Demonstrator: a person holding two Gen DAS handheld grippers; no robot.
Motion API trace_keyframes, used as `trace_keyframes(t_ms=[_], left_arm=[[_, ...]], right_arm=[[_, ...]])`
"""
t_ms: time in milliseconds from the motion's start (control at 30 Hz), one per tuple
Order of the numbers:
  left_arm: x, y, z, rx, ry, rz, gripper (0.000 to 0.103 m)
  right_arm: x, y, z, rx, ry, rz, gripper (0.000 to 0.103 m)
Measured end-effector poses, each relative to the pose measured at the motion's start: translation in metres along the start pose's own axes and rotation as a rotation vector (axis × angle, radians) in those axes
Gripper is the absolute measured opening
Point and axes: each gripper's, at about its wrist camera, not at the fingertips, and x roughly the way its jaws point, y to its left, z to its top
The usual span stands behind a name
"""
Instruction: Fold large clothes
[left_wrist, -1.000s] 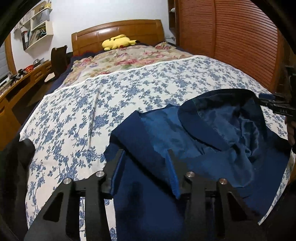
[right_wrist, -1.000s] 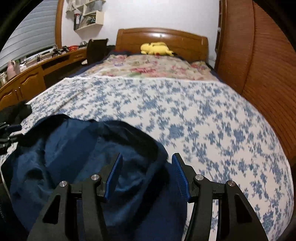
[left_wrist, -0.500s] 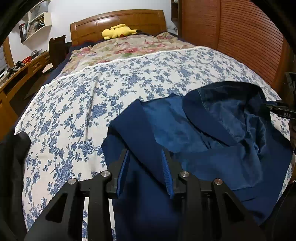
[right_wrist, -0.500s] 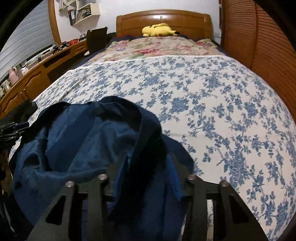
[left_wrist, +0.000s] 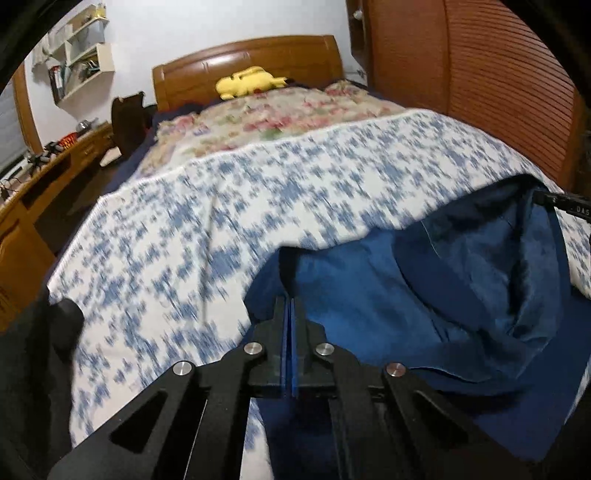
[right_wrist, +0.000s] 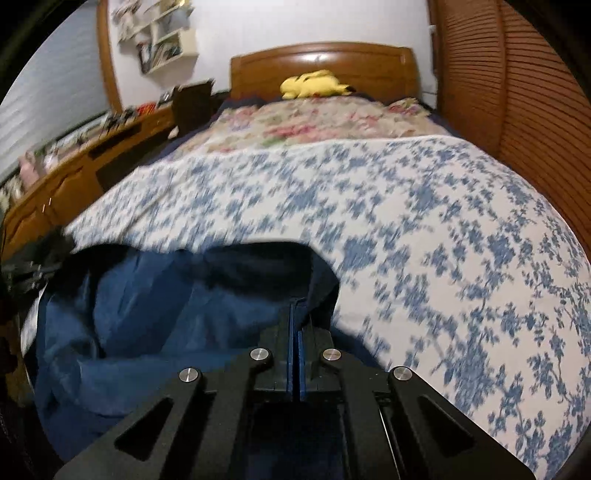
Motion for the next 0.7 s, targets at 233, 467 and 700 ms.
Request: trace_keyframes(t_ms=[233,467,700], left_arm=[[0.024,0.023,0.039,-0.019,-0.021,0.023,0.001],[0.059,0.032,0.052,-0.038,0.005,0.027,0.001],[0.056,0.030,0.046,-0.051,0.020,-0.017,0.002]], right_arm=[[0.042,-0.025,0.021,0.086,0.003,-0.011,0.001],[0.063,-0.033,0.031,0.146,-0.020,-0.088,0.001],[0.066,-0.021,0.028,0.098,0.024,-0.116,0.005]])
